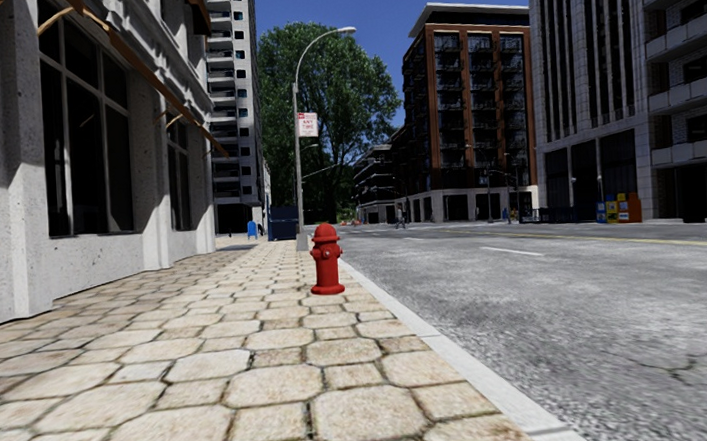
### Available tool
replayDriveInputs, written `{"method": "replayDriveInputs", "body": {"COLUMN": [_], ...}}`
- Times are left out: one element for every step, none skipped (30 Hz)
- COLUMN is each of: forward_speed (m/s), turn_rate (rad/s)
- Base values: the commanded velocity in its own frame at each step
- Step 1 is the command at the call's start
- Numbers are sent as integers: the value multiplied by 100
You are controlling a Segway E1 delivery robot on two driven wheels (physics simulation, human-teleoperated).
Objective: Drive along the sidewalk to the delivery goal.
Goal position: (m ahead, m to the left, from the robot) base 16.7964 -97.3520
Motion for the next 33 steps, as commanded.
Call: {"method": "replayDriveInputs", "body": {"forward_speed": [67, 67, 66, 66, 66, 66, 66, 70, 70, 71, 76, 81, 84, 84, 84, 84, 85, 85, 85, 85, 85, 85, 85, 85, 85, 85, 85, 85, 86, 86, 86, 86, 86], "turn_rate": [0, 0, 0, 5, 8, 11, 11, 25, 25, 25, 25, 26, 28, 28, 31, 33, 35, 35, 35, 37, 38, 39, 39, 39, 39, 39, 39, 39, 39, 39, 39, 39, 39]}}
